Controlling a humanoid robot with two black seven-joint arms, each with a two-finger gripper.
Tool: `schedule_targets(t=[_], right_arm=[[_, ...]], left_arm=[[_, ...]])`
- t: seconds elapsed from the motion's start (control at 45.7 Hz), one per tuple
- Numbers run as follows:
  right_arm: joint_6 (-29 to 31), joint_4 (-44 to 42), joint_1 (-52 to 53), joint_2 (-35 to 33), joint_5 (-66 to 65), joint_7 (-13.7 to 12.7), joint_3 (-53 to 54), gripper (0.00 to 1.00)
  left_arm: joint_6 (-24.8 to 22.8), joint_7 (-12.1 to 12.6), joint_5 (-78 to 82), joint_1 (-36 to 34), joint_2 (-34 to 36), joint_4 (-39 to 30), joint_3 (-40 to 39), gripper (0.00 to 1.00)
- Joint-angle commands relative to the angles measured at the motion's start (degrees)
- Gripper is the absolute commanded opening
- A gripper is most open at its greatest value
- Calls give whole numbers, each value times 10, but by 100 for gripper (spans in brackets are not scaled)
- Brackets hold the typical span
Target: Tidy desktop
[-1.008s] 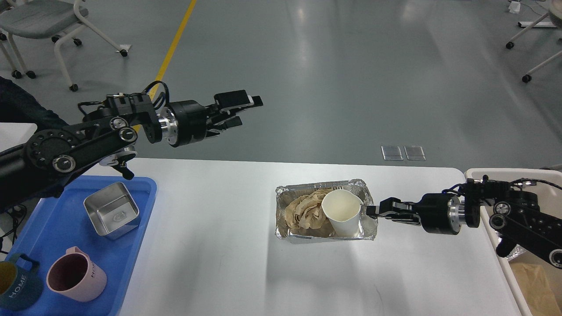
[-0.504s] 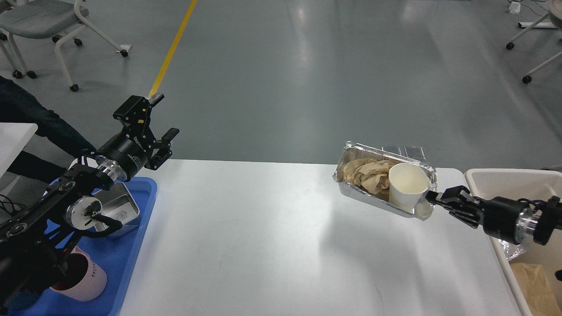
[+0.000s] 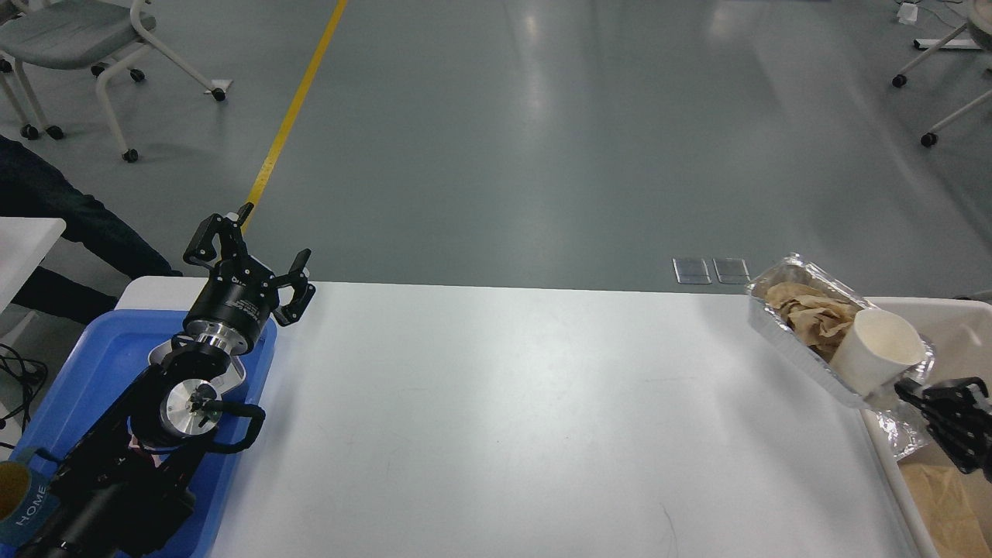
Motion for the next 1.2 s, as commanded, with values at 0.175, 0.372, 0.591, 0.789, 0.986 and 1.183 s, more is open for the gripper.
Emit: schedule_targets(t=[0.175,0.372,0.591,0.789,0.986,1.183], right_arm=[[-49,-103,-27,25,99,-8,64,100],[-49,-92,-40,31,108,-8,68,100],[-46,-89,73,67,122,-1,85,100],[-78,-96,228,152,131,-8,81,100],[-100,-96,287,277,157,-8,84,100],[-161,-106,317,395,163,-17,61,100]], left_arm=[[-2,0,0,16,-2,0,1,96],[-2,1,0,17,-10,-1,3,96],[-2,1,-1,19,-9,-1,-1,96],[-2,-6,-5,23,-11,-1,-33,96],[-1,-4,-13,37,-15,-3,-43,96],[20,-7,-13,41,-6,-3,-45,96]])
